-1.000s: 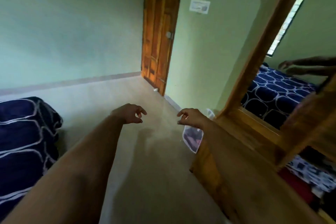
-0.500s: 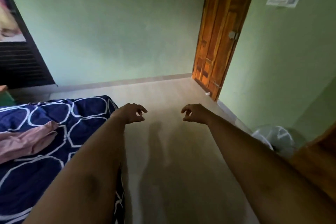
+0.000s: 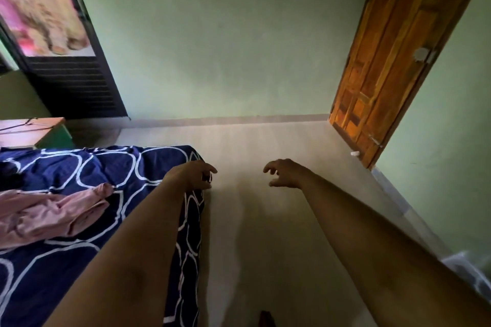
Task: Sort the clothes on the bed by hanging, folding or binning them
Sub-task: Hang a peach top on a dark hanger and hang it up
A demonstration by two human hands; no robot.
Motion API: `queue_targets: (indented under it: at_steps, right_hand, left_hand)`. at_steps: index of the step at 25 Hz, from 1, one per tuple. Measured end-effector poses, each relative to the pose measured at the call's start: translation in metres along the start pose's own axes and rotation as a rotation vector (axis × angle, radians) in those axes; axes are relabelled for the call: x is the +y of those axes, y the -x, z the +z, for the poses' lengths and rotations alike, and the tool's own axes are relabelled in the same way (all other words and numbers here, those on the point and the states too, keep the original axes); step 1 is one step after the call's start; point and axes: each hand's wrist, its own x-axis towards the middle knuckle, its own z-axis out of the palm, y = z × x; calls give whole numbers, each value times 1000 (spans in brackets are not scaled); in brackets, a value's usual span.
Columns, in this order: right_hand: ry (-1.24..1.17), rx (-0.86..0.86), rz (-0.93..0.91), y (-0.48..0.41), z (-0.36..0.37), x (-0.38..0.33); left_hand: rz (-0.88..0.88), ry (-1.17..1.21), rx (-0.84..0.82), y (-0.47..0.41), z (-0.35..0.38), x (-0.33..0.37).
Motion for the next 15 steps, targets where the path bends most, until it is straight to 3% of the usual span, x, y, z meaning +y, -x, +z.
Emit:
queue_targets:
  at_steps: [5,10,15]
  right_hand:
    - [56,-33,0,-103,-62,65]
    - [75,59,10,-200,-129,112]
    - [78,69,-28,-296,-143,132]
  left_hand:
    - [-51,63,8,-111,-44,-11]
    - [-11,219,142,-214,-96,4]
    - [-76,195,133,-303,-110,-35]
